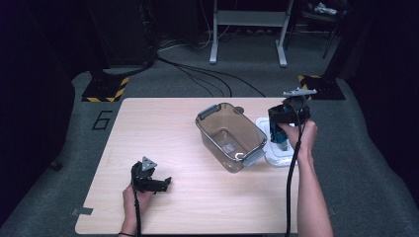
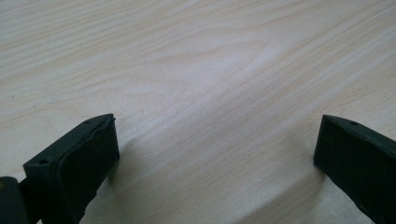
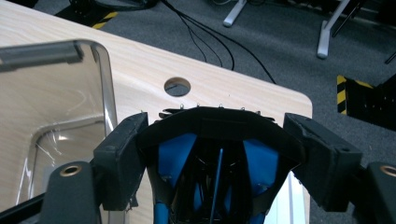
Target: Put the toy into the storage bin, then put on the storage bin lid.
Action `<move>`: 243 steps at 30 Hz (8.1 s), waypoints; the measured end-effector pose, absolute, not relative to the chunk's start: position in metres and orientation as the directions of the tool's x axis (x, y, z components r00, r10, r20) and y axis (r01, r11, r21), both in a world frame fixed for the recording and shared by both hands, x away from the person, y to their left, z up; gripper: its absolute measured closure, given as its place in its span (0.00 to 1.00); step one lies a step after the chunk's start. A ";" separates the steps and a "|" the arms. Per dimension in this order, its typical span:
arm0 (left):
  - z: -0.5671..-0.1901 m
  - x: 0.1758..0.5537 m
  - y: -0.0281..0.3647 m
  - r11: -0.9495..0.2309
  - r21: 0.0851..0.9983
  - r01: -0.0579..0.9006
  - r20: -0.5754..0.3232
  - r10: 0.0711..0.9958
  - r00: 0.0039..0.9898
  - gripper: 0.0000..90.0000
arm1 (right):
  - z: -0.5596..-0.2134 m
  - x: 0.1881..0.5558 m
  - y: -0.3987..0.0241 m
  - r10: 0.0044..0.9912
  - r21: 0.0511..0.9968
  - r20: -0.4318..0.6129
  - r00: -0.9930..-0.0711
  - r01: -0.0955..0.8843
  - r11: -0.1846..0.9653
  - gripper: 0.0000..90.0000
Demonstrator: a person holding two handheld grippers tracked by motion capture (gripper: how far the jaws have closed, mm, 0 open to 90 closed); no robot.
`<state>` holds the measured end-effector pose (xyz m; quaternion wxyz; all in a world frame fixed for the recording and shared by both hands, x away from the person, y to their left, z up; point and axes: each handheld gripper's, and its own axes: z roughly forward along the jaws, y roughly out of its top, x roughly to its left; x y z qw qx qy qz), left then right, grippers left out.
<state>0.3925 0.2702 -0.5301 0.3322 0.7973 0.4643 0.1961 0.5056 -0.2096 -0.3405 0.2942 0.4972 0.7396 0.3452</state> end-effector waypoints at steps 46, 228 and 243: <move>-0.530 0.393 0.270 -0.349 0.711 0.610 0.005 0.870 0.492 0.00 | -0.269 0.480 -0.145 0.874 0.863 -0.176 -0.452 0.357 0.358 0.27; -0.530 0.393 0.270 -0.348 0.712 0.610 0.004 0.871 0.492 0.00 | -0.387 0.435 -0.232 0.880 0.774 0.088 -0.467 0.588 0.234 0.00; -0.530 0.392 0.270 -0.347 0.711 0.612 0.004 0.872 0.490 0.00 | -0.422 0.477 -0.261 0.934 0.728 0.105 -0.341 0.666 0.162 0.07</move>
